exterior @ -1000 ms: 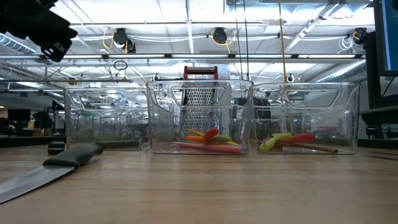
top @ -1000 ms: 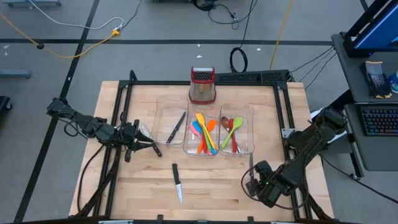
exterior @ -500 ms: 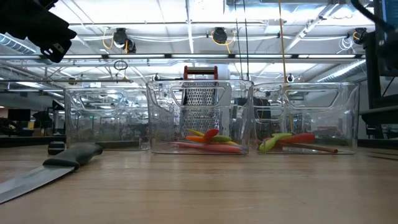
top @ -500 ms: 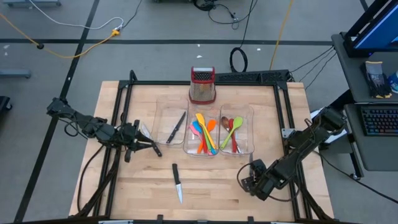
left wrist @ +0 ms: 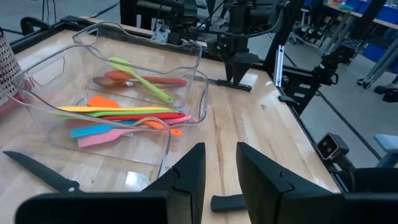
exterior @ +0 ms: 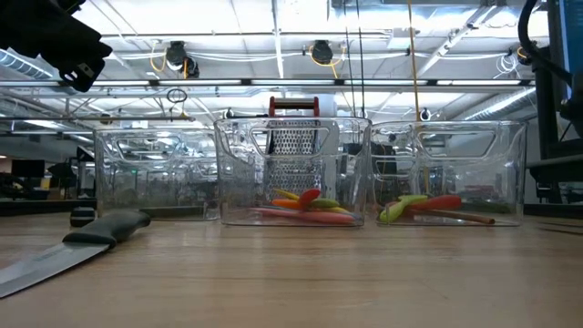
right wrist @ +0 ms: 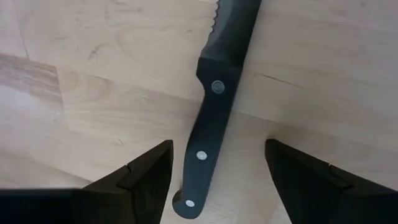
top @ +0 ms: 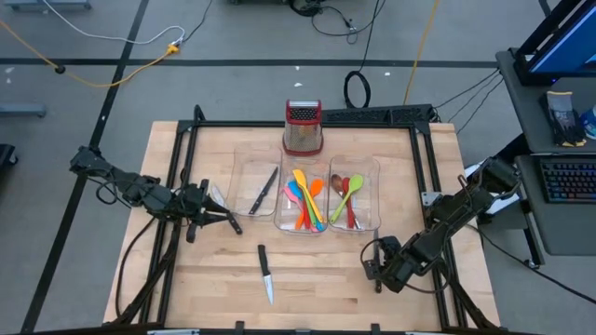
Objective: Pick & Place Kitchen Items
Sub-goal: Put the black knife into the left transparent bin
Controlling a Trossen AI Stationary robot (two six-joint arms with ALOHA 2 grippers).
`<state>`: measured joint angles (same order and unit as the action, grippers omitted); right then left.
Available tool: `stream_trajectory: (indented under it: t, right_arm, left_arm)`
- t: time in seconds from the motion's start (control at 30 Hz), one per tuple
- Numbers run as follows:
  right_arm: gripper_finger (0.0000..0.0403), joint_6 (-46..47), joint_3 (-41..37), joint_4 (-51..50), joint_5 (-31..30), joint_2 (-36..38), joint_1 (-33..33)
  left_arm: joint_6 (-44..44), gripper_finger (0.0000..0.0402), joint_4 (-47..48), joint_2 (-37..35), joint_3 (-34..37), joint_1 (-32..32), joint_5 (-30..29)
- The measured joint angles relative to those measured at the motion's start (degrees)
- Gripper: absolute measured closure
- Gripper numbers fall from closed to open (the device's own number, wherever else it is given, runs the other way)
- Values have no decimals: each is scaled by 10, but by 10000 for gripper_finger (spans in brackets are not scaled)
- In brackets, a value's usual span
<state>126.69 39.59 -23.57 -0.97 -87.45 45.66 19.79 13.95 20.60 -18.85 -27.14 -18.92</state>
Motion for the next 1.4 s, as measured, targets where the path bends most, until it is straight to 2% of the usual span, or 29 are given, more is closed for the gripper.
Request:
stream_trajectory:
  t: [0.2, 0.53, 0.73, 0.9, 1.13, 1.4]
  right_arm:
    - [167, 15, -8, 1, 13, -1, -7]
    - [227, 4, -9, -5, 47, -2, -53]
    - [255, -6, -9, -19, 57, -3, -69]
    - [281, 1, -9, -39, 49, -4, -69]
    - [342, 31, -9, -86, 40, -5, -46]
    - [342, 62, -9, -97, 39, -5, -13]
  left_arm:
    - [0, 311, 0, 0, 0, 0, 0]
    - [0, 311, 9, 0, 0, 0, 0]
    - [-1, 311, 14, 0, 0, 0, 23]
    - [-1, 311, 17, 0, 0, 0, 34]
    - [3, 311, 25, 0, 0, 0, 36]
    - [14, 311, 25, 0, 0, 0, 37]
